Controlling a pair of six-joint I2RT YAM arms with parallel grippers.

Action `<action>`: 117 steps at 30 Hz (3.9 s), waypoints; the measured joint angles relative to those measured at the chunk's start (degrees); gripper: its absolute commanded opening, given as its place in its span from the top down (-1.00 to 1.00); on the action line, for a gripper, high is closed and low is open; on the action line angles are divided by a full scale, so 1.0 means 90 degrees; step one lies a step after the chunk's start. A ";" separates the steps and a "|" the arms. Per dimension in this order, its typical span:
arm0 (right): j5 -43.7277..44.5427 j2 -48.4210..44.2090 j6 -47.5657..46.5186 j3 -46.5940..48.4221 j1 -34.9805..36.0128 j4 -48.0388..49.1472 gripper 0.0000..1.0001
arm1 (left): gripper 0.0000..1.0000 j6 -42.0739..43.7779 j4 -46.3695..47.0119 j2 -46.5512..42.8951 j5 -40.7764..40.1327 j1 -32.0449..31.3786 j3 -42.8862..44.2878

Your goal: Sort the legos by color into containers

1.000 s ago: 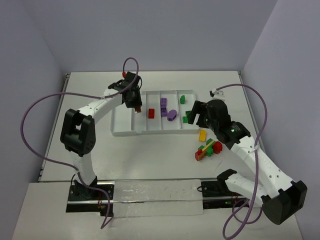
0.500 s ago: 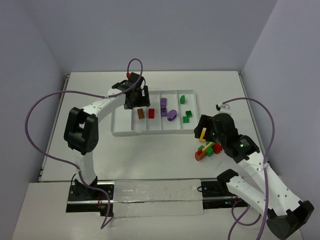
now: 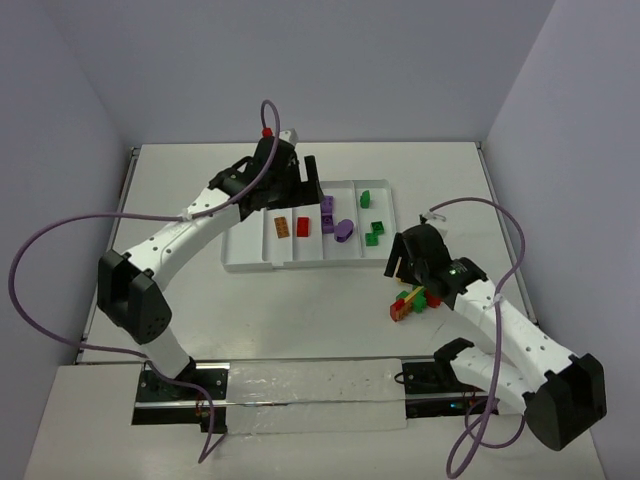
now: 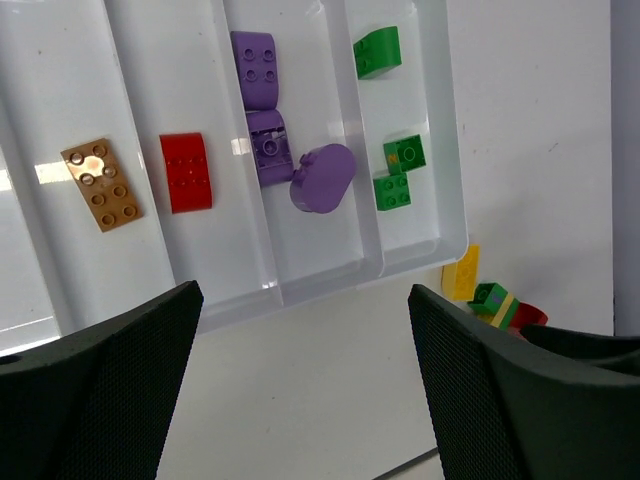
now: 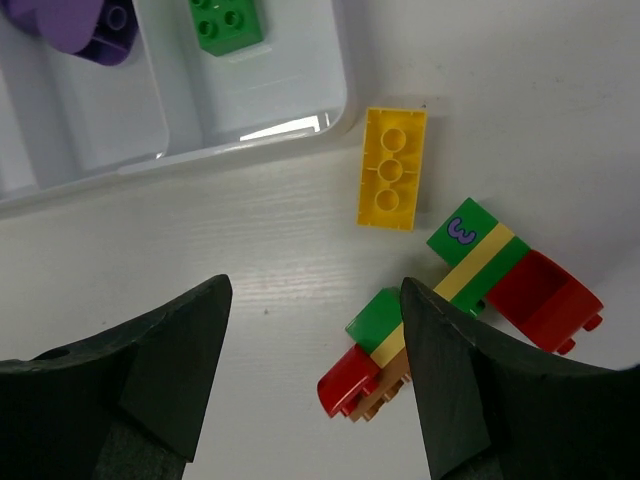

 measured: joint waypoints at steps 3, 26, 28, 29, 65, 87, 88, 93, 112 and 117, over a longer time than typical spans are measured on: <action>0.0099 0.0468 -0.0002 -0.0078 -0.0213 0.0403 -0.56 | -0.83 -0.0033 0.0002 -0.0241 -0.0006 0.0004 -0.0218; -0.0505 0.2387 -0.0126 -0.0183 -0.0947 0.1670 -0.01 | -0.83 -0.0052 -0.0212 -0.1078 -0.0437 0.0006 -0.0780; -0.0506 0.2388 -0.0120 -0.0183 -0.0947 0.1680 0.07 | -0.83 -0.0052 -0.0212 -0.1078 -0.0450 0.0006 -0.0785; -0.0504 0.2388 -0.0118 -0.0183 -0.0947 0.1681 0.13 | -0.83 -0.0052 -0.0213 -0.1078 -0.0461 0.0006 -0.0787; 0.0257 0.0479 -0.0034 0.0032 -0.0187 0.0636 -0.49 | -0.82 -0.0148 -0.0353 -0.1075 -0.0500 0.0092 -0.0815; 0.0296 -0.0122 0.0996 -0.0110 -0.0733 -0.0355 -0.48 | -0.81 0.0193 -0.0109 0.0054 0.0595 -0.1038 -0.0918; 0.0208 0.0010 0.0999 -0.0118 -0.0795 -0.0244 -0.47 | -0.81 0.0193 -0.0108 0.0054 0.0596 -0.1038 -0.0918; -0.0332 0.0408 0.1202 -0.0352 -0.1234 0.0436 -0.41 | -0.81 0.0196 -0.0110 0.0053 0.0591 -0.1036 -0.0918; -0.1562 0.0987 0.2111 -0.0961 -0.2254 0.1840 -0.43 | -0.81 0.0288 -0.0124 0.0025 0.0504 -0.1036 -0.0918; -0.1459 0.0987 0.2299 -0.1042 -0.2268 0.1825 -0.46 | -0.81 0.0304 -0.0141 -0.0009 0.0439 -0.1038 -0.0944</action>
